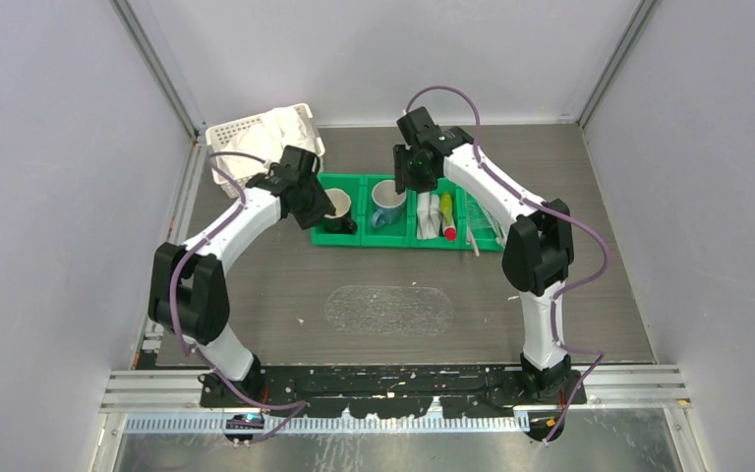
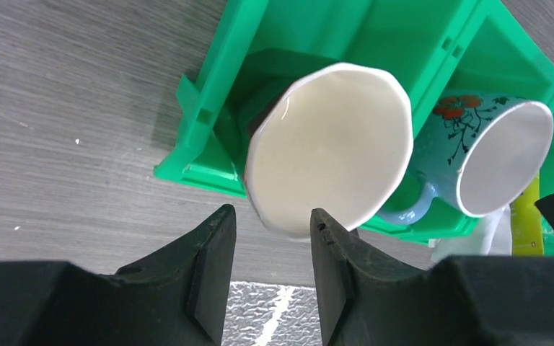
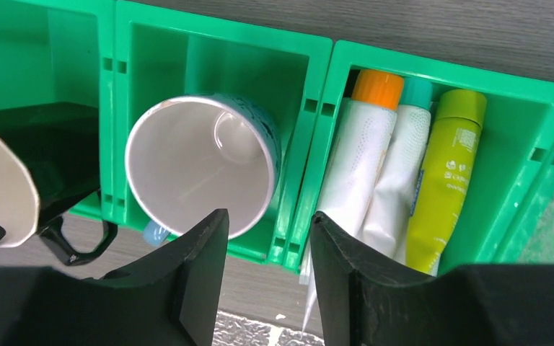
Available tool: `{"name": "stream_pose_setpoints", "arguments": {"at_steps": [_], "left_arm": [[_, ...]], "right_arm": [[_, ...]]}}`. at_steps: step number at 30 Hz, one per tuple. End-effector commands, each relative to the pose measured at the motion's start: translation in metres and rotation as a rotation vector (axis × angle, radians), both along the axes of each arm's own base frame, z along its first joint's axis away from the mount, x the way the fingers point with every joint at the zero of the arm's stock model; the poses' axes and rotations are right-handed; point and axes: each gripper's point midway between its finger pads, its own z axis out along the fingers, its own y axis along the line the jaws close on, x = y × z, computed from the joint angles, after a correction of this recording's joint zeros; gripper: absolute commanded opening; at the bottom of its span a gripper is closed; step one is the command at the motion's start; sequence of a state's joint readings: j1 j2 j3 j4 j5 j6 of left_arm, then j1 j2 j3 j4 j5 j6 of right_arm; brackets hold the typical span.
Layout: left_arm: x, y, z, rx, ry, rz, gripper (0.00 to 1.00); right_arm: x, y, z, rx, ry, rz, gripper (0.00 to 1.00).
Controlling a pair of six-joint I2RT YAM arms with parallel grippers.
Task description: Prepare toiletry sets of a toothbrush and toothpaste on the tray
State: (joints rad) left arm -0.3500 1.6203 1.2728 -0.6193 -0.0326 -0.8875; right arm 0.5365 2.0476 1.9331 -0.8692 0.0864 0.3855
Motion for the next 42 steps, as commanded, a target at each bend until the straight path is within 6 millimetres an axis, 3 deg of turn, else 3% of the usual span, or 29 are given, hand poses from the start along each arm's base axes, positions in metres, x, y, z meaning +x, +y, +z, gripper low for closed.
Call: {"name": "stream_pose_setpoints", "arguments": {"at_steps": [1,4,7,15,20,26,29,32,34,38,42], "left_arm": [[0.013,-0.007,0.001,-0.007,-0.004,0.008,0.43],[0.014,-0.009,-0.008,-0.004,0.006,0.005,0.43],[0.017,-0.008,-0.015,0.012,0.015,0.004,0.40],[0.026,-0.005,-0.006,0.055,-0.019,-0.021,0.04],[0.029,-0.004,0.027,0.074,-0.065,-0.068,0.01],[0.008,0.000,0.084,0.104,-0.064,-0.179,0.01],[-0.011,0.003,0.108,0.088,-0.091,-0.207,0.01],[-0.041,0.008,0.120,0.073,-0.074,-0.234,0.02],[-0.062,0.012,0.116,0.085,-0.051,-0.251,0.02],[-0.102,0.020,0.105,0.105,0.009,-0.269,0.02],[-0.139,0.025,0.089,0.191,0.081,-0.312,0.03]], "right_arm": [[0.005,0.005,-0.007,-0.003,0.011,0.023,0.51],[0.006,0.007,-0.017,-0.005,0.027,0.027,0.50],[0.007,0.010,-0.028,-0.006,0.043,0.035,0.33],[0.009,0.015,-0.027,0.004,0.041,0.060,0.02],[0.008,0.013,0.004,0.032,-0.016,0.055,0.01],[-0.004,-0.002,0.073,0.053,-0.114,0.038,0.01],[-0.024,-0.016,0.104,0.054,-0.143,0.028,0.01],[-0.051,-0.037,0.117,0.015,-0.127,0.016,0.01],[-0.074,-0.051,0.120,-0.013,-0.099,0.022,0.01],[-0.122,-0.074,0.115,-0.060,-0.044,0.031,0.01],[-0.173,-0.097,0.093,-0.164,0.032,0.043,0.01]]}}
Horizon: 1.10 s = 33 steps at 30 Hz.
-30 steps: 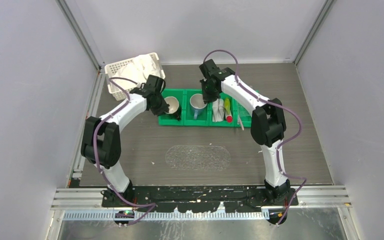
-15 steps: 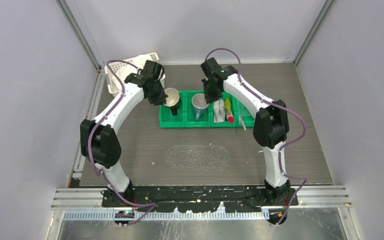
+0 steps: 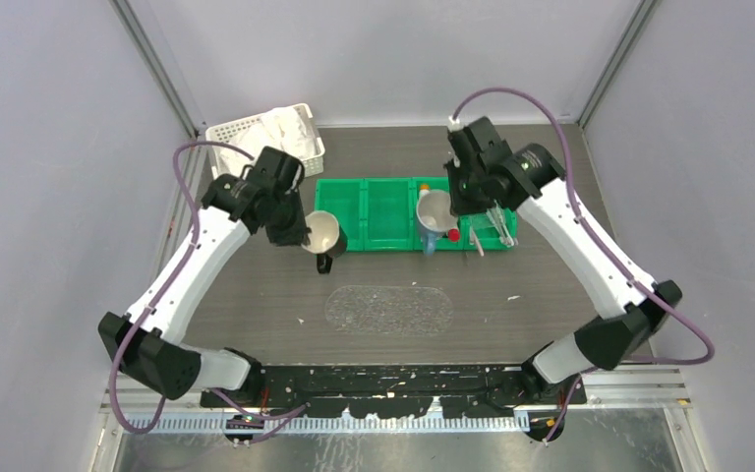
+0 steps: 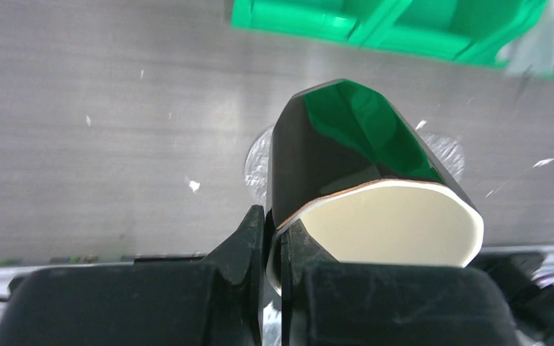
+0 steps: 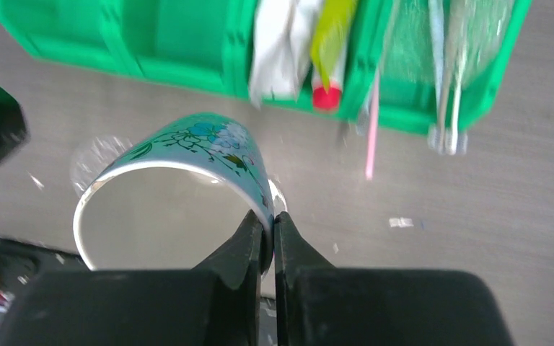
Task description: Prepare toiletry sets of a toothbrush and toothpaste on the tray
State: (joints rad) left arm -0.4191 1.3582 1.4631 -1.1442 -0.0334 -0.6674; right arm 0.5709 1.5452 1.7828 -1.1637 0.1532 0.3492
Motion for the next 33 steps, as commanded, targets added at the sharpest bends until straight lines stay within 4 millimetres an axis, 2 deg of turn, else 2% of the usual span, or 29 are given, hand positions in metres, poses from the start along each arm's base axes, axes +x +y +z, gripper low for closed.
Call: {"name": "stream_pose_setpoints", "arguments": {"at_steps": [1,6,11,19,26,33], "left_arm": [[-0.043,0.001,-0.011,0.076,0.067,-0.068,0.03],[-0.071,0.003,-0.025,0.130,0.120,-0.107,0.03],[-0.078,0.005,-0.044,0.128,0.138,-0.107,0.04],[-0.077,-0.002,-0.084,0.140,0.195,-0.113,0.04],[-0.071,-0.009,-0.097,0.123,0.199,-0.104,0.06],[-0.069,-0.009,-0.106,0.143,0.224,-0.110,0.09]], "right_arm": [[-0.064,-0.027,-0.031,-0.144,0.125,0.015,0.01],[-0.100,-0.047,-0.060,-0.228,0.193,0.003,0.01],[-0.121,-0.059,-0.091,-0.224,0.229,-0.026,0.01],[-0.126,-0.049,-0.120,-0.161,0.236,-0.030,0.01],[-0.121,-0.033,-0.134,-0.112,0.238,-0.012,0.01],[-0.119,-0.032,-0.149,-0.128,0.252,-0.006,0.01]]}}
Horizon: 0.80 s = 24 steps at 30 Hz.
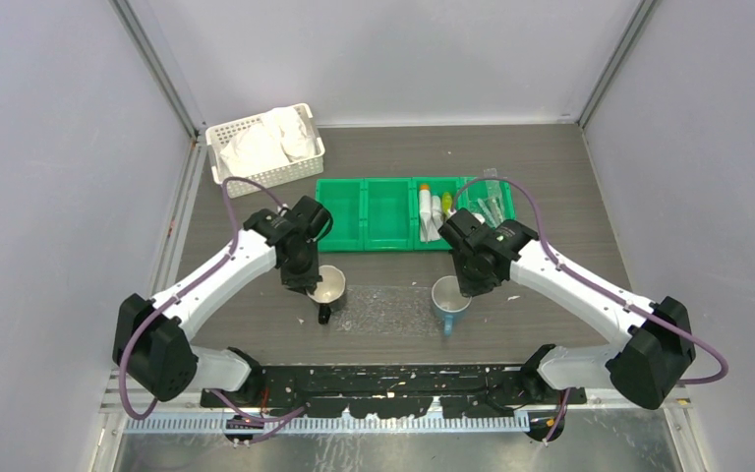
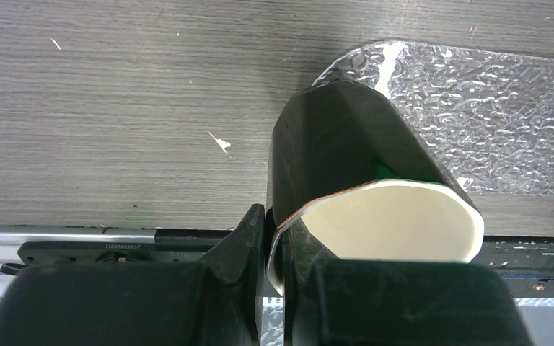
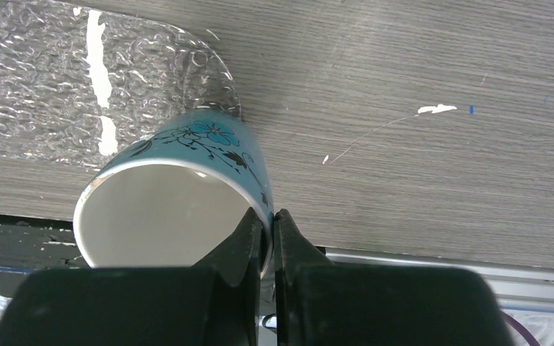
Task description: Prepare toiletry sets of a toothbrush and toothpaste on the tray
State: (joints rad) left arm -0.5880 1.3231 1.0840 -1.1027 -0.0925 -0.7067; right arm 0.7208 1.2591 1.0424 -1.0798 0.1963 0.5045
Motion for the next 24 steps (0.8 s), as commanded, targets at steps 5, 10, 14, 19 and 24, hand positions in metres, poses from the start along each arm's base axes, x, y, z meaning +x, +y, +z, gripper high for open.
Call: {"name": "stream_pose_setpoints", "arguments": {"at_steps": [5,10,14,19,24], "left_arm": [[0.003,-0.010,-0.008,-0.035,0.009,0.004,0.10],[-0.006,-0.006,-0.013,-0.036,0.019,0.008,0.10],[-0.009,-0.006,-0.018,-0.038,0.029,0.012,0.19],[-0.011,-0.008,-0.012,-0.058,0.023,0.006,0.36],[-0.014,-0.004,-0.007,-0.047,0.026,0.002,0.37]], "right_arm": [[0.010,0.014,-0.004,0.051,-0.036,-0.002,0.01],[0.011,0.014,-0.005,0.046,-0.035,-0.001,0.01],[0.010,0.013,-0.006,0.042,-0.030,-0.001,0.01],[0.007,0.012,-0.003,0.045,-0.024,0.002,0.14],[0.005,0.011,0.002,0.046,-0.027,0.002,0.35]]}}
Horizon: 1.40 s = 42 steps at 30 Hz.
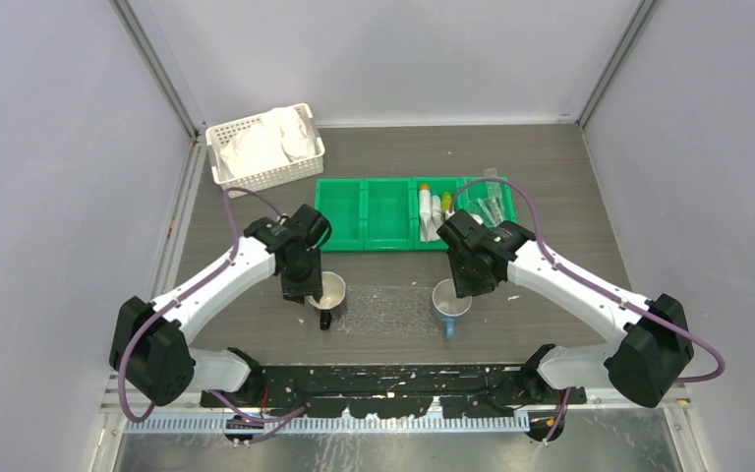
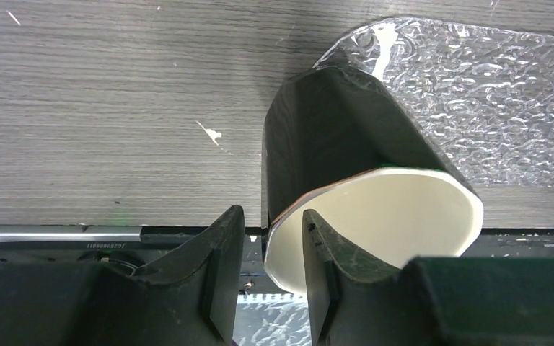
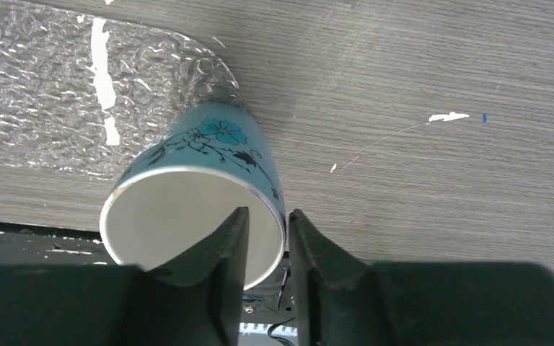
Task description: Prepare toiletry sets of a toothbrush and toothpaste on the tray
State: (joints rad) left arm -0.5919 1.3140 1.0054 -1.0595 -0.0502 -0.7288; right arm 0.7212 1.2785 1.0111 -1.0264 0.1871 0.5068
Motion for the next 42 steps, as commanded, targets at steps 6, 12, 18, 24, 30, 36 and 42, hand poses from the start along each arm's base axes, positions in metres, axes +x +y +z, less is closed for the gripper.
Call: {"name": "stream_pose_setpoints", "arguments": {"at_steps": [6,12,18,24,30,36,42], "left_arm": [[0.003,0.001,0.037,-0.036,-0.083,-0.006,0.38],[0.021,-0.004,0.086,-0.061,-0.187,-0.023,0.46],[0.046,-0.010,0.112,-0.087,-0.280,-0.029,0.70],[0.055,-0.029,0.108,-0.203,-0.294,-0.024,0.94],[0.057,-0.031,0.096,-0.208,-0.287,-0.031,0.93],[0.059,-0.030,0.087,-0.209,-0.251,-0.048,0.92],[0.063,-0.026,0.077,-0.207,-0.227,-0.043,0.92]], "right_arm": [[0.007,0.004,0.057,0.084,-0.129,-0.007,0.46],[0.038,-0.009,0.111,0.033,-0.270,-0.026,0.54],[0.112,-0.052,0.131,0.163,-0.346,-0.270,0.45],[0.174,-0.068,0.117,0.424,-0.345,-0.448,0.50],[0.222,-0.083,0.095,0.625,-0.341,-0.574,0.58],[0.253,-0.101,0.080,0.623,-0.338,-0.631,0.59],[0.280,-0.113,0.078,0.648,-0.350,-0.669,0.59]]}}
